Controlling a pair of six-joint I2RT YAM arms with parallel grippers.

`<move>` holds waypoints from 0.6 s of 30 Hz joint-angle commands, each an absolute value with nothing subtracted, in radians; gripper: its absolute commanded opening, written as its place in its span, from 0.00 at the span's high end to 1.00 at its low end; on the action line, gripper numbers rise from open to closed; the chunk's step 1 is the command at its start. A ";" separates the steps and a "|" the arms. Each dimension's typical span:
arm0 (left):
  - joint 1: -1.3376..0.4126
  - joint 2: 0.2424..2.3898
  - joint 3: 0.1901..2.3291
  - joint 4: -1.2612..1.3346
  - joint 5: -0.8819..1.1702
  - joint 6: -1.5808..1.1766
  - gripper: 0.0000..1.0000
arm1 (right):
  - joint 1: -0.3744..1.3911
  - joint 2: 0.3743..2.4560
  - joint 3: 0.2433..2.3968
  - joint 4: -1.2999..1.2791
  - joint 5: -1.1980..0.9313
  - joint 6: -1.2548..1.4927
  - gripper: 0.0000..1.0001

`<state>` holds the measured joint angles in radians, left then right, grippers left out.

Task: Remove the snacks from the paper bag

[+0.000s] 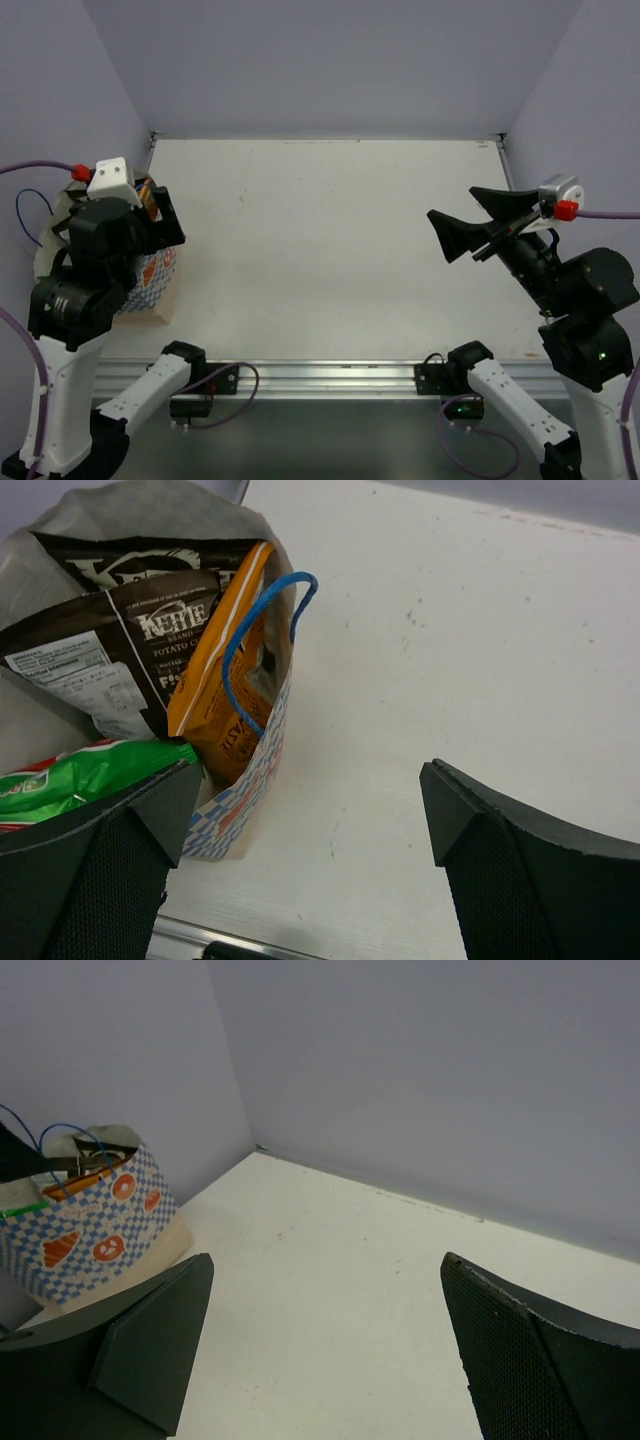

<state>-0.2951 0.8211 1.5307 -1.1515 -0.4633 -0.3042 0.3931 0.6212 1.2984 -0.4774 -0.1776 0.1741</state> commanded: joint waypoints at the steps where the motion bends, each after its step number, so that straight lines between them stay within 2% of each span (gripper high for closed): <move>1: -0.299 0.873 1.464 -1.160 -0.567 -0.377 0.00 | 0.402 0.595 1.276 -0.430 -0.219 0.190 0.01; 12: -0.281 0.950 1.348 -1.074 -0.646 -0.328 0.01 | 0.448 0.511 1.213 -0.422 -0.201 0.135 0.01; 18: -0.216 0.945 1.258 -1.016 -0.624 -0.284 0.05 | 0.460 0.488 1.187 -0.420 -0.176 0.109 0.01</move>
